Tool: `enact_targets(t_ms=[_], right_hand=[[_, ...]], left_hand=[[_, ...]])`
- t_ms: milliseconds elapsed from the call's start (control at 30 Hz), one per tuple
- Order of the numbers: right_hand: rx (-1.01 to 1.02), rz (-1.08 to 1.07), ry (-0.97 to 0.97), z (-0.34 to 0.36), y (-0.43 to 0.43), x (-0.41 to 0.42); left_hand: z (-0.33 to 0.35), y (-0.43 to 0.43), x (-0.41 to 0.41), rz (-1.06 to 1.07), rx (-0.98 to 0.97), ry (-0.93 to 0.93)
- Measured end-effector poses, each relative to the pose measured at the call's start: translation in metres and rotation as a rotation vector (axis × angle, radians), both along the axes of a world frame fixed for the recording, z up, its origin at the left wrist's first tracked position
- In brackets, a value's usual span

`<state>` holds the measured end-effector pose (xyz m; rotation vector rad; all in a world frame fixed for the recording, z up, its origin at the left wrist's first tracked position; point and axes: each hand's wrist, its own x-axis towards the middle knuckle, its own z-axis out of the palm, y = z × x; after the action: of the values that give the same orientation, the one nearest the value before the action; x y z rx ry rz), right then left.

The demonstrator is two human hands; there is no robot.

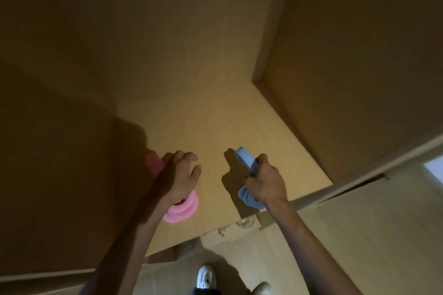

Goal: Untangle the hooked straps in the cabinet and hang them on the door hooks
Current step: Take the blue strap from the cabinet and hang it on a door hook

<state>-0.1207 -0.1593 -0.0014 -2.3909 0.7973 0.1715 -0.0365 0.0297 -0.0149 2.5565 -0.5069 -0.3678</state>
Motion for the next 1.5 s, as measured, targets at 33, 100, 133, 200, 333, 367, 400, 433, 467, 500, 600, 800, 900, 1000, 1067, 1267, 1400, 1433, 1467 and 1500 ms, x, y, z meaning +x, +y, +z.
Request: enact_targets(t_ms=[33, 100, 133, 200, 333, 367, 400, 433, 467, 500, 600, 800, 900, 1000, 1067, 1267, 1400, 1433, 1467, 1500], right_hand=[[-0.007, -0.017, -0.014, 0.002, -0.008, -0.009], [-0.029, -0.052, -0.029, 0.004, -0.026, -0.030], [-0.043, -0.077, -0.031, 0.005, -0.036, -0.042], [-0.072, -0.146, -0.037, 0.006, -0.058, -0.071], [-0.076, -0.350, -0.078, 0.004, -0.105, -0.150], [-0.073, -0.410, -0.079, 0.003, -0.118, -0.175], [-0.068, -0.474, -0.082, 0.001, -0.130, -0.201], [-0.061, -0.538, -0.080, 0.000, -0.142, -0.228], [-0.059, -0.598, -0.075, -0.002, -0.154, -0.256], [-0.068, -0.656, -0.070, -0.005, -0.166, -0.285], [-0.066, -0.828, -0.075, -0.017, -0.194, -0.373], [-0.093, -1.078, -0.008, -0.036, -0.226, -0.533], [-0.081, -1.206, 0.041, -0.047, -0.236, -0.594], [-0.022, -1.299, 0.075, -0.058, -0.248, -0.635], [0.023, -1.343, 0.094, -0.064, -0.260, -0.653], [0.054, -1.383, 0.060, -0.076, -0.339, -0.673], [0.030, -1.349, 0.025, -0.079, -0.417, -0.676], [0.038, -1.342, 0.034, -0.078, -0.437, -0.676], [0.051, -1.333, 0.045, -0.077, -0.456, -0.677], [0.062, -1.326, 0.047, -0.076, -0.474, -0.677]], left_hand=[[0.001, -0.009, -0.001, -0.030, 0.013, -0.012], [0.005, -0.032, -0.006, -0.100, 0.027, -0.021], [0.007, -0.046, -0.010, -0.134, 0.029, -0.005], [0.009, -0.077, -0.022, -0.209, 0.025, 0.022], [0.010, -0.145, -0.064, -0.413, 0.013, 0.034], [0.010, -0.164, -0.078, -0.466, 0.019, 0.051], [0.010, -0.183, -0.095, -0.522, 0.027, 0.066], [0.010, -0.203, -0.113, -0.579, 0.031, 0.075], [0.009, -0.224, -0.132, -0.634, 0.032, 0.084], [0.008, -0.244, -0.153, -0.687, 0.035, 0.094], [0.002, -0.299, -0.219, -0.844, 0.072, 0.127], [-0.008, -0.390, -0.348, -1.114, 0.202, 0.167], [-0.010, -0.427, -0.400, -1.230, 0.269, 0.142], [-0.013, -0.460, -0.434, -1.315, 0.316, 0.139], [-0.018, -0.482, -0.449, -1.346, 0.334, 0.138], [-0.035, -0.563, -0.467, -1.357, 0.340, 0.155], [-0.046, -0.636, -0.462, -1.357, 0.287, 0.169], [-0.051, -0.655, -0.459, -1.331, 0.273, 0.167], [-0.054, -0.672, -0.457, -1.302, 0.273, 0.165], [-0.053, -0.688, -0.456, -1.286, 0.293, 0.156]])
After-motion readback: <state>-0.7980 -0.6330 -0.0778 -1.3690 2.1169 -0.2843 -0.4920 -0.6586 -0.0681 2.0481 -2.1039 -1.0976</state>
